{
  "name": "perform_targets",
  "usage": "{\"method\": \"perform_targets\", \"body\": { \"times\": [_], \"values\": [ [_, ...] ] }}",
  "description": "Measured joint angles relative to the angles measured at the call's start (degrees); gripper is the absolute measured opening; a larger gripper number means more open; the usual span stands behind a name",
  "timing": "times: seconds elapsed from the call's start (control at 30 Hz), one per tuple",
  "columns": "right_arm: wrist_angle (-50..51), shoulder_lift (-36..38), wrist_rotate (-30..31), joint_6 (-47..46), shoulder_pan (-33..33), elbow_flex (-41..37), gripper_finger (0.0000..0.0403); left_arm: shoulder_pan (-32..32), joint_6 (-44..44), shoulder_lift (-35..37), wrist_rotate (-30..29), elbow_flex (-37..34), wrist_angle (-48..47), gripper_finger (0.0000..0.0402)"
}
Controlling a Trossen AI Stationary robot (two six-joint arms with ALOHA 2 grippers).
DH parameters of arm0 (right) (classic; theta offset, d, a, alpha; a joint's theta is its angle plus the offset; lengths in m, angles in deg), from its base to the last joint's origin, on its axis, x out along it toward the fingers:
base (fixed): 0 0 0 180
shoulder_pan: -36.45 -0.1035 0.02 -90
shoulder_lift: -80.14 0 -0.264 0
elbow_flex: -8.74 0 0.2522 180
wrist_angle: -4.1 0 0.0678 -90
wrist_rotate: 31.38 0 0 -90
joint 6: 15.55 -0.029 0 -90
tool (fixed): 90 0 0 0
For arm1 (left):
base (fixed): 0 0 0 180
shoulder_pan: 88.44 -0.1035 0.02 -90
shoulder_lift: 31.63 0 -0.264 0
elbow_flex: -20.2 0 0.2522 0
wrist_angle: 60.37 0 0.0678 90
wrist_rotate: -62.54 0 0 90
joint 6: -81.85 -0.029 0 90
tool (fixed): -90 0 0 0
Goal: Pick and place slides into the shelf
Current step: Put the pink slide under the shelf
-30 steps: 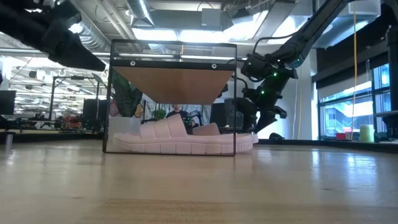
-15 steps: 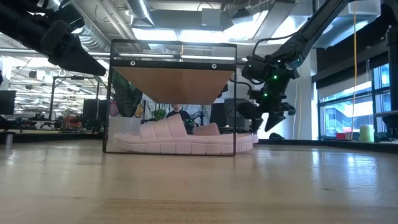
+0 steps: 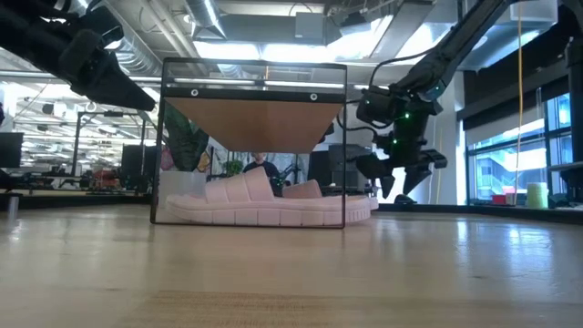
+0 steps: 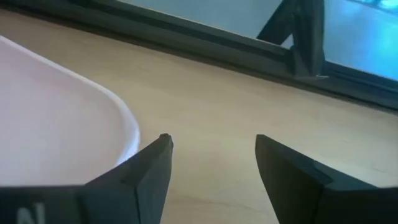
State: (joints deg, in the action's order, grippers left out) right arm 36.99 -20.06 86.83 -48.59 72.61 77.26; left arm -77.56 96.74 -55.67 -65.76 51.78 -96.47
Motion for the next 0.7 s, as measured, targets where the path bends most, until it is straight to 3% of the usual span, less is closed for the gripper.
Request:
{"method": "perform_targets", "body": {
  "times": [0.37,0.7],
  "values": [
    [-6.1,-5.7,-0.2,-3.3,-1.1,0.0,0.0229,0.0,0.0,0.0,0.0,0.0,-0.4,0.0185],
    [-14.3,-6.7,-4.1,-4.3,-2.0,0.0,0.0229,0.0,0.0,0.0,0.1,0.0,-1.3,0.0185]
  ]
}}
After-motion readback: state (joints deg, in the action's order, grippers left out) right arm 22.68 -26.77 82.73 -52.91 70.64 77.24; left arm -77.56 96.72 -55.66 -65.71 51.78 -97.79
